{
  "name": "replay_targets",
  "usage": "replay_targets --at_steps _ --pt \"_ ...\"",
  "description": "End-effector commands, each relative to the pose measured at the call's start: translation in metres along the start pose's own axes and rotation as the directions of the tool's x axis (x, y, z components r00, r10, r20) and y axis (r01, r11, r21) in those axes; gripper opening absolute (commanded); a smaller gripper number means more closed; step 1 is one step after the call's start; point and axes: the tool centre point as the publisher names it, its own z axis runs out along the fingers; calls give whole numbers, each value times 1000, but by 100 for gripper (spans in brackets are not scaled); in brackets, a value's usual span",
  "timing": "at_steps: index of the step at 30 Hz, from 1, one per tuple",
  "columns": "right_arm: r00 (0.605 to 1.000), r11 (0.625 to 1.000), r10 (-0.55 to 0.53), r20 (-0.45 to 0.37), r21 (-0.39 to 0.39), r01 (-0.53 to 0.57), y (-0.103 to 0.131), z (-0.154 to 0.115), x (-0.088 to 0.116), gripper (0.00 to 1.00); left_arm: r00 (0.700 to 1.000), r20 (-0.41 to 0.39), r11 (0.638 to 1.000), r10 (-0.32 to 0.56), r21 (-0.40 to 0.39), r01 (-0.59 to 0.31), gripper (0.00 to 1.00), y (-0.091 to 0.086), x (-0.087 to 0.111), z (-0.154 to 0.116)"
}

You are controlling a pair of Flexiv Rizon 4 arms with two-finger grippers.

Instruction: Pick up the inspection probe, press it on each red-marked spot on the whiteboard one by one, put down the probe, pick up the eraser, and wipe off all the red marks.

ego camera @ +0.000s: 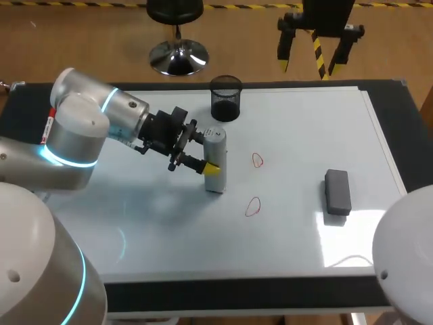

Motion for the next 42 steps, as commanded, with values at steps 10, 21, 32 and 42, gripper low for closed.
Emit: replay_targets --at_steps 10,21,32,42 --pt "997 997 75 -33 -10 -75 -44 1 -37 100 1000 -2 1000 0 2 0 0 12 0 5" --pt "988 988 149 -26 48 -148 -67 -1 -47 100 1000 -2 1000 0 2 0 0 12 0 5" --pt "985 984 174 -10 48 -173 -84 -5 -51 100 1000 -2 1000 0 2 0 0 12 0 5" --pt "985 984 174 -10 48 -173 -84 -5 -51 100 1000 -2 1000 0 2 0 0 12 0 5"
